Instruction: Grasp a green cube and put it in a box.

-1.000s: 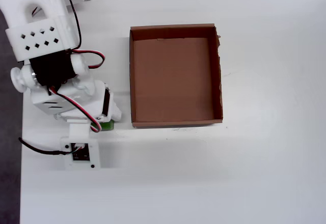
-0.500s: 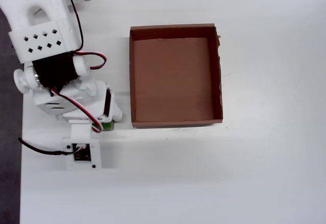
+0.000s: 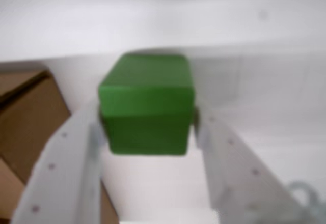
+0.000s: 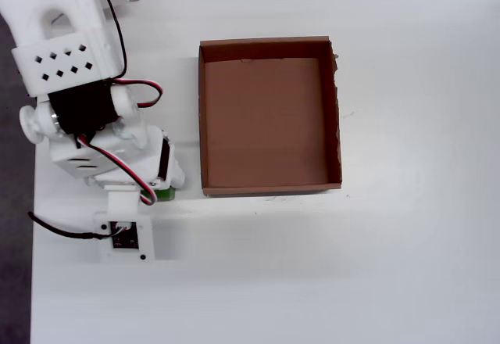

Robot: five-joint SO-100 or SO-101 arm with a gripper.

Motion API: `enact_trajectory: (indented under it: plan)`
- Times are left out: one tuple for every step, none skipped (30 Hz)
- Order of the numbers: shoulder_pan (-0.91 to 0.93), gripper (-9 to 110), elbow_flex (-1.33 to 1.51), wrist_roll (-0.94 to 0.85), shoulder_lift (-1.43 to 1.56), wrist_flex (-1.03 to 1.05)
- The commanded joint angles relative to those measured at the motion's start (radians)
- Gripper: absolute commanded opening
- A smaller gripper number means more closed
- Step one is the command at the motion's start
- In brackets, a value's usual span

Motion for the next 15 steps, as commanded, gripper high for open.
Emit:
enact_trajectory:
  plan:
    - [0.003, 18, -0.041, -0.005, 0.006, -0.002]
    - [0.003, 18, -0.040, -0.005, 0.006, -0.002]
    - [0.003, 18, -0.040, -0.005, 0.008, -0.002]
    - [0.003, 18, -0.038, -0.005, 0.008, -0.002]
    - [0.003, 18, -0.038, -0.005, 0.009, -0.002]
    - [0.003, 17, -0.037, -0.005, 0.009, 0.000]
    - [0.003, 17, -0.035, -0.006, 0.009, 0.002]
    - [0.003, 17, -0.034, -0.008, 0.009, 0.002]
    - [0.003, 17, -0.032, -0.009, 0.011, 0.002]
    - [0.003, 16, -0.032, -0.012, 0.011, 0.002]
    - [0.003, 16, -0.032, -0.012, 0.011, 0.002]
    - [0.003, 16, -0.032, -0.012, 0.011, 0.003]
    - [0.003, 16, -0.031, -0.012, 0.011, 0.005]
    - [0.003, 15, -0.029, -0.012, 0.011, 0.005]
    - [0.003, 15, -0.029, -0.012, 0.011, 0.006]
